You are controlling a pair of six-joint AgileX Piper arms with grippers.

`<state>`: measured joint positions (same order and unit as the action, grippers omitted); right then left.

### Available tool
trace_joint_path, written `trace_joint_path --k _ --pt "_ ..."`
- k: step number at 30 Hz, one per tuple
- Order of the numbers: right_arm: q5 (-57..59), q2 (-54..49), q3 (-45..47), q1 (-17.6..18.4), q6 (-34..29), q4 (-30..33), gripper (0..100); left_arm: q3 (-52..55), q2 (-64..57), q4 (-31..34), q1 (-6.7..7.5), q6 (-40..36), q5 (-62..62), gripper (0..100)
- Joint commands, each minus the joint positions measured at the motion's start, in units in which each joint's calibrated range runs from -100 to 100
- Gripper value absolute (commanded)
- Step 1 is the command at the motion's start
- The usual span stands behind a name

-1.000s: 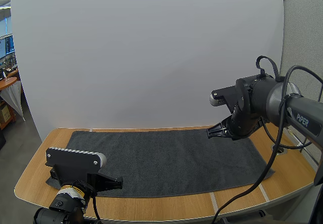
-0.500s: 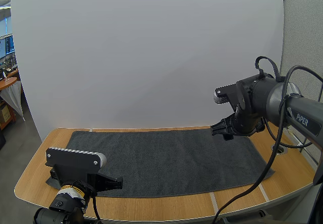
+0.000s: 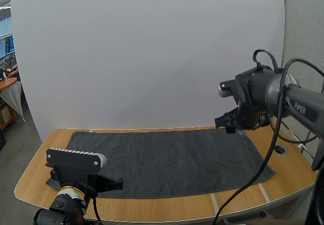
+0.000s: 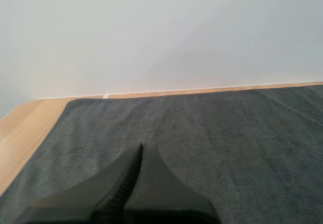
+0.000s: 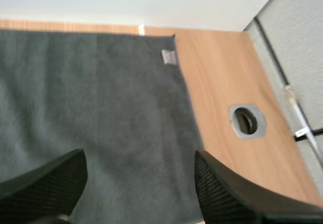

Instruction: Fold the towel

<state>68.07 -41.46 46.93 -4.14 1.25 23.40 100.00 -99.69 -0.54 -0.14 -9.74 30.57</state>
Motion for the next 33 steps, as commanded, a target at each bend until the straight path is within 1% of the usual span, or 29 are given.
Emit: trace_joint_path --k 1,4,7,10,14,15,18,21,26,29,33 --pt "2.7 1.0 -3.7 -1.3 0.0 0.3 100 0.0 -0.3 -0.9 0.03 -0.2 -1.3 0" --pt "2.5 2.9 -7.4 -3.9 0.4 0.3 100 0.0 -0.3 -0.9 0.03 -0.2 -1.3 0" --pt "2.3 5.7 -11.8 -6.6 3.9 -2.1 100 0.0 -0.3 -0.9 0.03 -0.2 -1.3 0" --pt "2.7 9.1 -15.8 -9.6 7.6 -8.2 100 0.0 -0.3 -0.9 0.03 -0.2 -1.3 0" --pt "5.0 14.6 -21.2 -12.8 14.4 -17.4 100 0.0 -0.3 -0.9 0.03 -0.2 -1.3 0" --pt "6.2 16.3 -22.7 -13.8 16.3 -20.5 100 0.0 -0.3 -0.9 0.03 -0.2 -1.3 0" --pt "8.7 20.0 -27.3 -15.6 20.7 -26.8 100 0.0 -0.3 -0.9 0.03 -0.2 -1.3 0" --pt "10.6 24.2 -32.1 -16.8 23.8 -30.9 100 0.0 -0.3 -0.9 0.03 -0.2 -1.3 0" --pt "9.9 30.5 -37.6 -17.0 24.0 -31.3 100 0.0 -0.3 -0.9 0.03 -0.2 -1.3 0" --pt "5.7 33.6 -38.3 -17.0 24.0 -31.3 100 0.0 -0.3 -0.9 0.03 -0.2 -1.3 0" --pt "3.7 37.6 -38.3 -17.2 24.0 -31.4 100 0.0 -0.3 -0.9 0.03 -0.2 -1.3 0"
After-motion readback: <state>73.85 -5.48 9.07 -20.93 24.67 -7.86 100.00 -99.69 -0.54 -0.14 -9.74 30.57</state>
